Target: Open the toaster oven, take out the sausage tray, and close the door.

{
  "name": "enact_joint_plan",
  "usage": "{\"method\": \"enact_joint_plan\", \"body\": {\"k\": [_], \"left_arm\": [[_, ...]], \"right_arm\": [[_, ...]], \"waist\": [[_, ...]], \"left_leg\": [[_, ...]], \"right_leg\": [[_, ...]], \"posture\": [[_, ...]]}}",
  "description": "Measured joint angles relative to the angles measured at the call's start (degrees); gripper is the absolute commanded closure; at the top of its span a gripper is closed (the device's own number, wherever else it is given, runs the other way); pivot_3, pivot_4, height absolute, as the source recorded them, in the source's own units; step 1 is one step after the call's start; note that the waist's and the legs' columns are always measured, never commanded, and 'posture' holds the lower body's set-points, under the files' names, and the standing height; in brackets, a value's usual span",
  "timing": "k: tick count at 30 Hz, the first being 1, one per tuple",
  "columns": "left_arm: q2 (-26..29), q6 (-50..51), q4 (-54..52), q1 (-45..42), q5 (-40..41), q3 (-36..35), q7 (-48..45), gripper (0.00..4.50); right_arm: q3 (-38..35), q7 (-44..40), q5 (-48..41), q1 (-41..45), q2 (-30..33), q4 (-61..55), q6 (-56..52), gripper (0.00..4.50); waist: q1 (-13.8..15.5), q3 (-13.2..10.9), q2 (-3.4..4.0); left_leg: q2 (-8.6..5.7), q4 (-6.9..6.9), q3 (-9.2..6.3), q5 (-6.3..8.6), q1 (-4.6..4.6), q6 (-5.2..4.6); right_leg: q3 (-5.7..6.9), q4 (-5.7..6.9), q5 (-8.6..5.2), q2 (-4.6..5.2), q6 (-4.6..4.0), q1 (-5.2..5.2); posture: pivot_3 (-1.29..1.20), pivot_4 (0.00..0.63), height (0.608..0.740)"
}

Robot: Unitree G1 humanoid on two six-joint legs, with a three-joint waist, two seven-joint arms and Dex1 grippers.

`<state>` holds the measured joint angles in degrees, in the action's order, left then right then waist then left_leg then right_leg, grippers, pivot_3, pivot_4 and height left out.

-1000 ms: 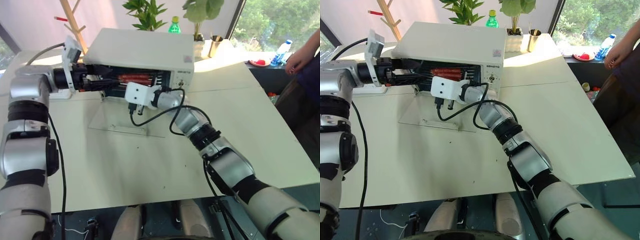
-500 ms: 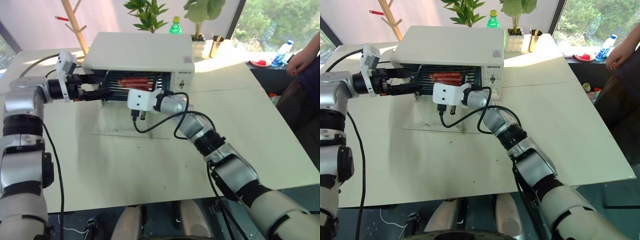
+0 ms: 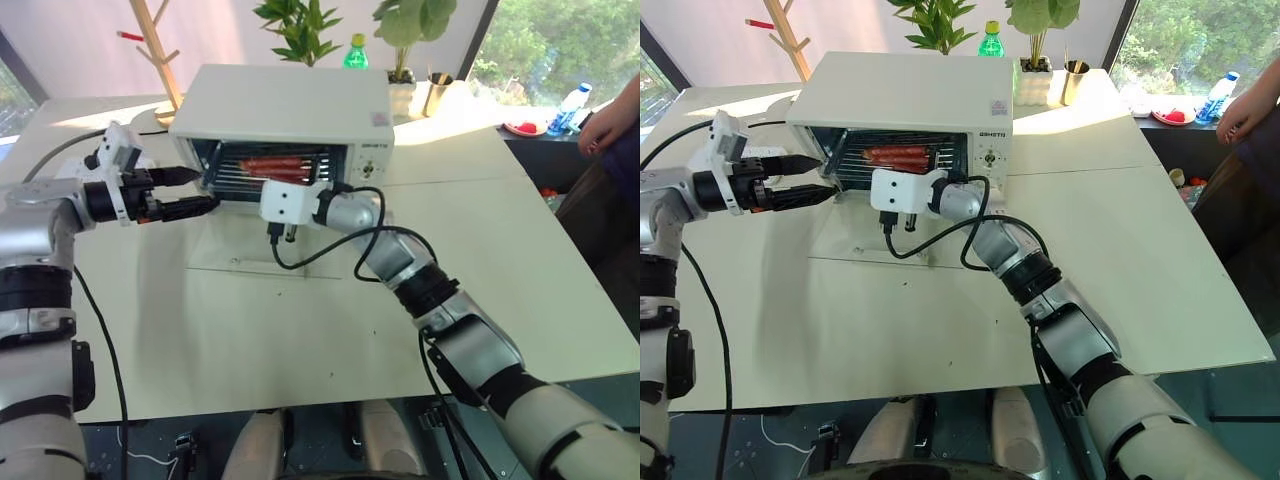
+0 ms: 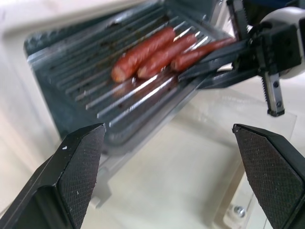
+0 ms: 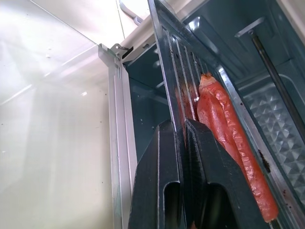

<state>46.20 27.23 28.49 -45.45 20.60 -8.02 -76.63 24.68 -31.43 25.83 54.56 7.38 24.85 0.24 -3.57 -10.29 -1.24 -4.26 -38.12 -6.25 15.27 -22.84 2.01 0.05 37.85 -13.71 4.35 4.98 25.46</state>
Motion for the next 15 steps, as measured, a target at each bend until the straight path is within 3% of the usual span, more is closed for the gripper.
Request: {"method": "enact_joint_plan", "body": {"k": [7, 15], "left_arm": [[-0.29, -1.39, 6.56, -9.41, -0.79, 1.56, -1.11, 0.0], [-1.46, -4.44, 14.25, -12.34, -2.7, 2.89, -2.65, 0.0]], "right_arm": [[0.59, -0.24, 0.37, -1.71, 1.61, -3.18, 0.14, 4.49], [0.78, -1.52, 0.42, -4.96, 3.34, -9.17, -0.66, 4.49]], "waist": [[0.36, -0.01, -0.03], [0.99, -0.01, -0.04]], "left_leg": [[-0.02, 0.0, 0.03, 0.0, 0.02, 0.0], [-0.02, 0.0, 0.03, 0.0, 0.01, 0.0]], "right_leg": [[0.01, -0.14, 0.0, -0.01, 0.0, -0.01], [0.01, -0.15, 0.0, -0.02, 0.0, -0.02]], "posture": [[0.0, 0.15, 0.74], [0.0, 0.15, 0.74]]}}
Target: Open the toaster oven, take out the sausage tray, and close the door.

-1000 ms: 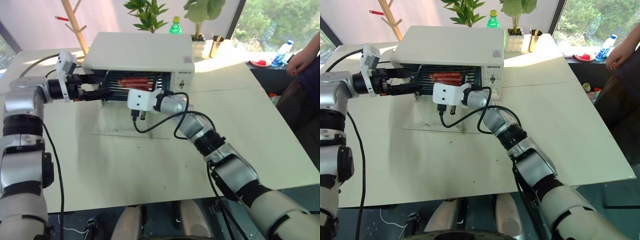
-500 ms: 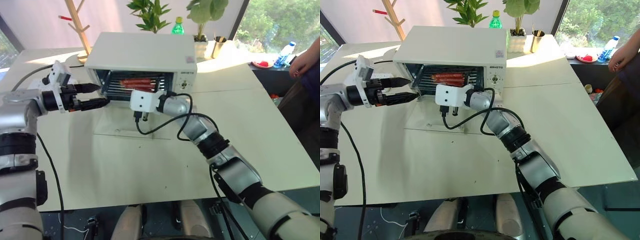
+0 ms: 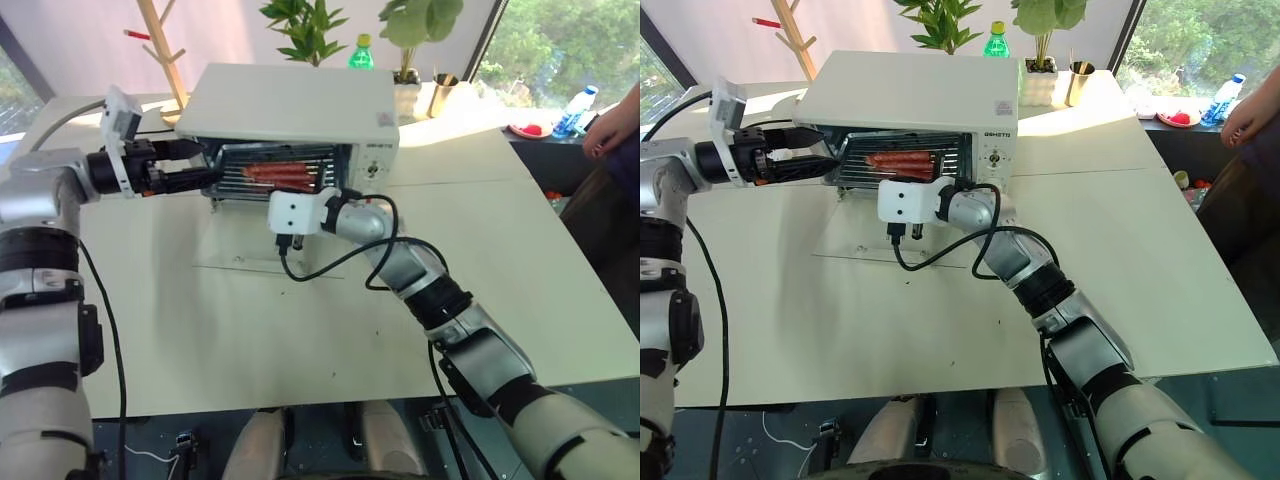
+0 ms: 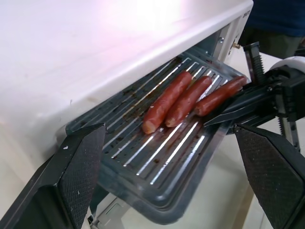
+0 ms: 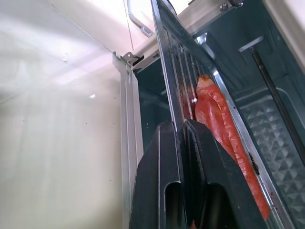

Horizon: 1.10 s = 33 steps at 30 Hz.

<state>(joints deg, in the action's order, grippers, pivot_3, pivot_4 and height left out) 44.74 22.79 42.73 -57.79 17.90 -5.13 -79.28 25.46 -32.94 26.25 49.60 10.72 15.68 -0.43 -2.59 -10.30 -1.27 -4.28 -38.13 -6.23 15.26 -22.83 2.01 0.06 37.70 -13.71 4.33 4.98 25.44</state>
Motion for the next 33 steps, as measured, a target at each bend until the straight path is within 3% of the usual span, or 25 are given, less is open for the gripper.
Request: {"method": "enact_joint_plan", "body": {"k": [33], "left_arm": [[-3.24, -3.15, 4.66, -3.74, -2.72, 1.95, -1.71, 0.0]], "right_arm": [[0.69, -2.35, 0.5, -7.3, 6.33, -14.49, 2.2, 4.49]], "waist": [[0.2, 0.0, -0.01]], "left_leg": [[0.0, -0.01, 0.02, 0.02, 0.0, -0.04]], "right_leg": [[0.01, -0.05, 0.0, 0.0, 0.0, -0.04]], "posture": [[0.0, 0.15, 0.74]]}}
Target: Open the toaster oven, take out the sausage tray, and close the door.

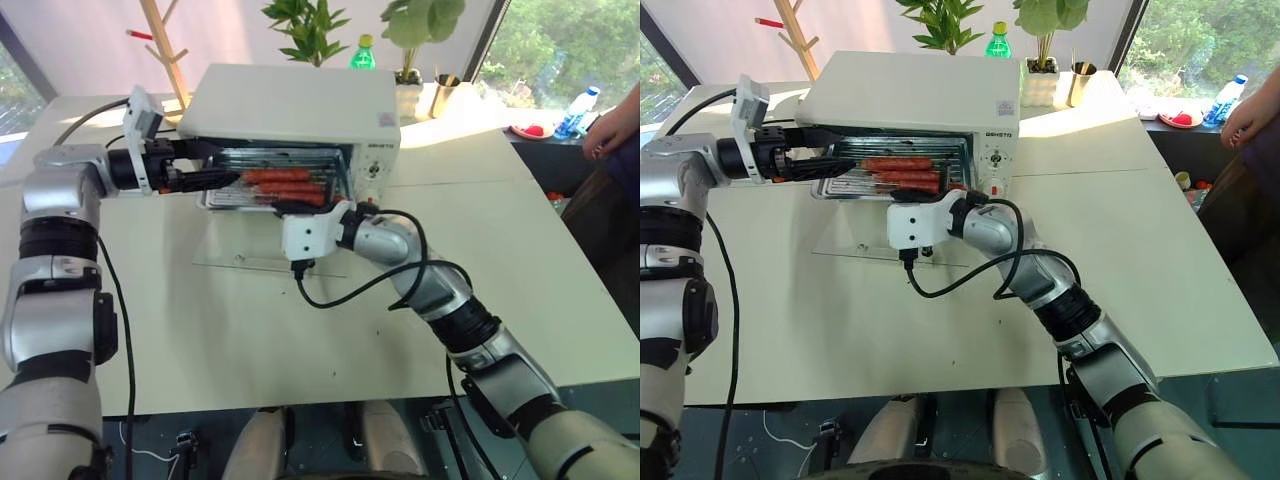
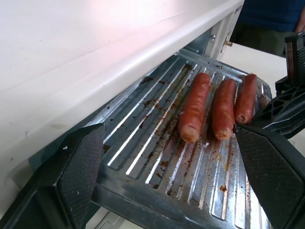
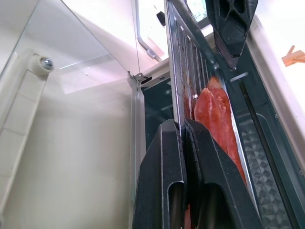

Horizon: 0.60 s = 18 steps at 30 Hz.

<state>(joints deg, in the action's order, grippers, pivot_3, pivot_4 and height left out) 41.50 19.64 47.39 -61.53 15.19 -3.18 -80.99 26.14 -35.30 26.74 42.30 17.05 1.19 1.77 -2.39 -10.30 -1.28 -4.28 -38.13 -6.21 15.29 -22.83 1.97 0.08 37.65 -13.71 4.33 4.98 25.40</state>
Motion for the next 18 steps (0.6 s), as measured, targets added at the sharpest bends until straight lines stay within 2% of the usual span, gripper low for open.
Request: {"method": "enact_joint_plan", "body": {"k": [7, 18], "left_arm": [[-0.16, -0.5, 1.62, -0.94, -0.34, 0.18, -0.43, 0.0], [-0.67, -0.96, 2.01, -1.16, -1.03, 0.29, -1.31, 0.0]], "right_arm": [[0.0, -0.22, 0.03, -1.06, 0.64, -1.42, -0.2, 4.49], [0.71, -4.34, 0.06, -4.24, 5.57, -5.47, 1.99, 4.49]], "waist": [[0.09, 0.0, 0.0], [0.51, 0.0, -0.02]], "left_leg": [[0.0, 0.0, 0.0, 0.0, 0.0, -0.01], [-0.02, -0.04, -0.01, 0.09, 0.0, -0.16]], "right_leg": [[0.0, 0.0, 0.0, 0.0, 0.0, -0.01], [0.03, -0.04, 0.0, 0.02, 0.0, -0.06]], "posture": [[0.0, 0.15, 0.74], [0.0, 0.15, 0.74]]}}
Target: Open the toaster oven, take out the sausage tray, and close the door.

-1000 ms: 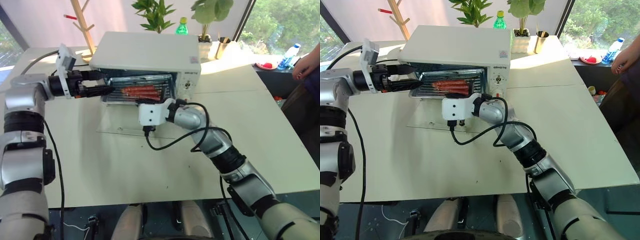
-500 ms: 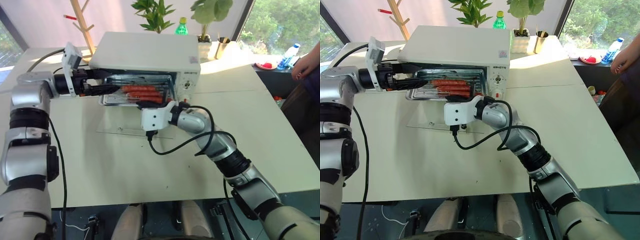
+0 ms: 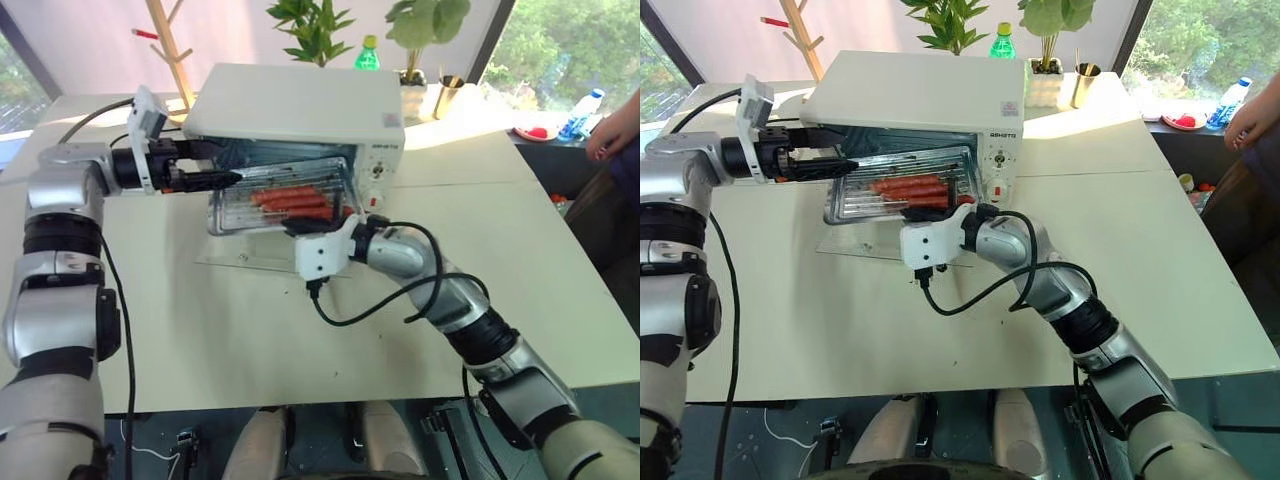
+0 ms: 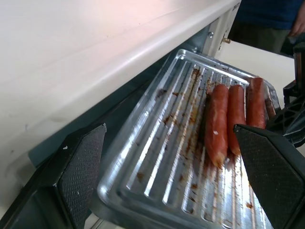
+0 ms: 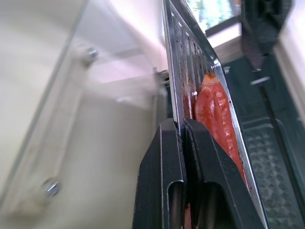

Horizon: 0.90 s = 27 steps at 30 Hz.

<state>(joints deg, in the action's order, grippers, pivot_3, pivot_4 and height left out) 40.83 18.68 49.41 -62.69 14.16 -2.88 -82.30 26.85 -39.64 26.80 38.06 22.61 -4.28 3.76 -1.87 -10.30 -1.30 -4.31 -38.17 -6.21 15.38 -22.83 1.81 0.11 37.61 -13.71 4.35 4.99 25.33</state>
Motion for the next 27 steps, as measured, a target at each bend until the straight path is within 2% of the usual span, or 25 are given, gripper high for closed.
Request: {"method": "enact_joint_plan", "body": {"k": [9, 16, 22, 27], "left_arm": [[-0.14, 1.75, -0.39, 0.02, 0.02, 0.11, -0.99, 0.0], [1.58, 10.24, -7.32, 4.44, 2.09, -0.44, -1.47, 0.0], [8.35, 27.81, -26.26, 22.13, 11.51, -8.15, 0.85, 0.0], [8.26, 45.67, -40.64, 33.81, 21.97, -19.13, 9.65, 0.0]], "right_arm": [[0.0, -3.77, -0.82, -4.21, 4.04, -4.32, 2.49, 4.49], [-0.29, -5.3, -3.13, -4.89, 5.8, -4.85, 4.33, 4.49], [-0.64, -5.39, -4.66, -5.11, 6.6, -5.14, 7.02, 4.49], [-1.65, -5.38, -5.86, -5.54, 7.47, -5.09, 9.78, 4.49]], "waist": [[0.34, 0.0, 0.0], [0.55, 0.0, 0.0], [-0.4, -0.02, 0.02], [-0.08, -0.02, 0.01]], "left_leg": [[0.01, -0.02, 0.0, 0.02, 0.0, -0.04], [0.08, -0.01, 0.03, 0.03, 0.02, -0.05], [0.16, 0.04, 0.01, 0.04, 0.06, -0.06], [0.16, 0.03, -0.04, 0.08, 0.15, -0.13]], "right_leg": [[0.0, -0.03, 0.0, -0.01, 0.0, -0.01], [-0.01, -0.07, 0.0, -0.06, 0.0, -0.01], [-0.07, -0.15, -0.01, -0.1, -0.01, -0.04], [-0.04, -0.19, -0.01, -0.03, -0.01, -0.2]], "posture": [[0.0, 0.15, 0.74], [0.0, 0.15, 0.74], [0.0, 0.15, 0.74], [0.0, 0.15, 0.74]]}}
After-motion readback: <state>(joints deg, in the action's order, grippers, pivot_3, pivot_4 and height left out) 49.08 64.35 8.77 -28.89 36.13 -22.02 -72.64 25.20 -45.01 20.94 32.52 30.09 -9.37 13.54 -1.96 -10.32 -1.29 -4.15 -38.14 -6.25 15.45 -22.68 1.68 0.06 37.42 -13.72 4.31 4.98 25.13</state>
